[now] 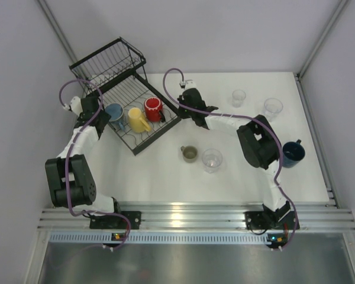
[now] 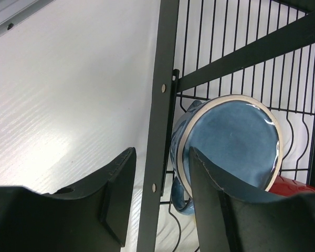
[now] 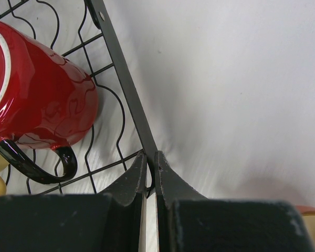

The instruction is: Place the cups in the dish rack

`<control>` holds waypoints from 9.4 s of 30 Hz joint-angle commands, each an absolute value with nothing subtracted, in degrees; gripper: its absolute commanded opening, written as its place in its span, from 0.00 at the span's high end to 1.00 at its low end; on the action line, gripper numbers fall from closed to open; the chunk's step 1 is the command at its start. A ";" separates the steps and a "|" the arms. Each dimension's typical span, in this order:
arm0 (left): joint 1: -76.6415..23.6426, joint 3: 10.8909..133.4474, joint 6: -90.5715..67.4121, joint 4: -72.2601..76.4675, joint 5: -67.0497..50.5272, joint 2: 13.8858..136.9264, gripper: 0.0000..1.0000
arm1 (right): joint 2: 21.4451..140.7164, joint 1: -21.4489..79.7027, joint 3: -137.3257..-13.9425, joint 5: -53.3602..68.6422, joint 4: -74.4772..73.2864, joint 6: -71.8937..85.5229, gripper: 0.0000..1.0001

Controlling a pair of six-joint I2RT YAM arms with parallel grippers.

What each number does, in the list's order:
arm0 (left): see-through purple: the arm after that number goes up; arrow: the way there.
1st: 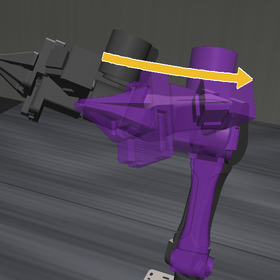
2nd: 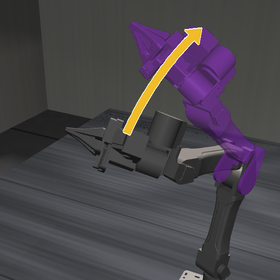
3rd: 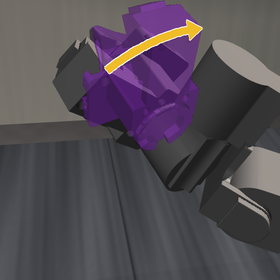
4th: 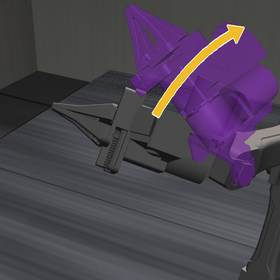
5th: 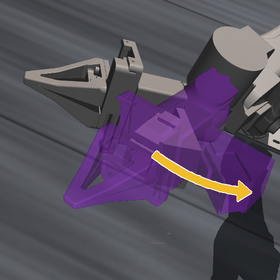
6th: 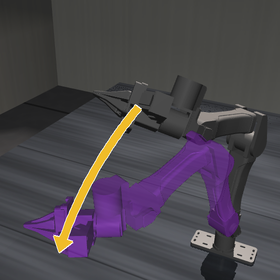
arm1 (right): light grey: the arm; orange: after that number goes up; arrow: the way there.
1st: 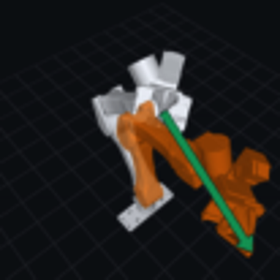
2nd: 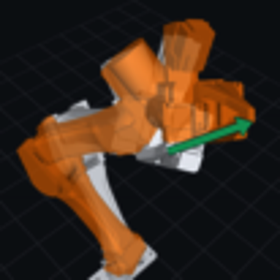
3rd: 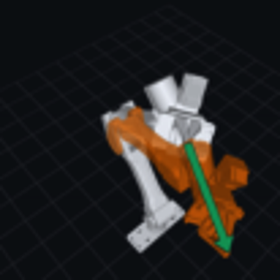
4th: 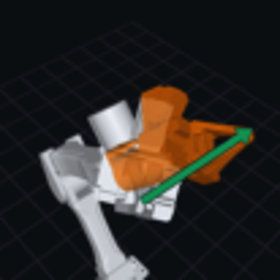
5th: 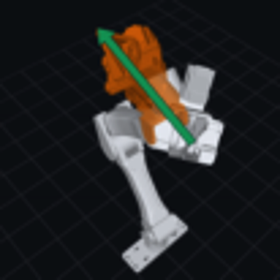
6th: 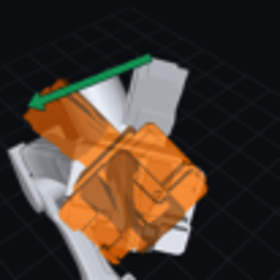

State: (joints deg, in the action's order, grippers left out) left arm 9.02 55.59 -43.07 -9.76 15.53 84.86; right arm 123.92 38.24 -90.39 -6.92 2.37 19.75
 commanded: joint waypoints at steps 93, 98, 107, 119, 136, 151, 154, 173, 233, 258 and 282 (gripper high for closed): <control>10.55 56.51 -39.99 -9.23 11.86 89.73 1.00 | 121.55 38.50 -90.35 -10.55 -3.16 18.81 0.98; 10.63 57.31 -39.38 -8.09 9.94 90.71 0.99 | 121.29 38.32 -90.35 -10.46 -3.25 18.46 0.98; 10.63 56.34 -39.20 -5.01 6.16 86.31 0.87 | 121.20 38.32 -90.53 -10.37 -3.16 18.72 0.98; 8.79 56.07 -33.84 -3.25 0.27 84.01 0.57 | 119.45 38.41 -89.56 -9.58 -2.73 18.81 0.92; 4.84 61.43 -31.47 1.21 -6.23 91.40 0.55 | 118.92 38.58 -88.42 -9.32 -2.29 18.90 0.90; 0.62 62.58 -29.53 4.22 -9.76 92.63 0.55 | 120.85 39.02 -90.61 -7.56 -3.16 18.19 0.96; 0.35 62.75 -29.10 4.22 -9.67 92.81 0.55 | 121.11 39.29 -90.79 -6.68 -2.99 17.84 0.97; 0.44 60.37 -27.68 0.27 7.28 78.31 0.53 | 123.66 39.46 -94.31 -3.52 -4.83 15.38 1.00; 2.11 54.14 -32.52 3.60 4.58 95.01 0.57 | 123.57 39.29 -93.08 -3.87 -3.16 15.03 1.00; 2.02 61.60 -33.23 0.44 12.56 98.69 1.00 | 123.84 39.20 -93.08 -3.96 -2.81 14.59 1.00; 1.23 67.94 -24.70 -1.94 18.73 102.04 1.00 | 124.98 38.32 -92.20 -3.60 -1.85 14.68 1.00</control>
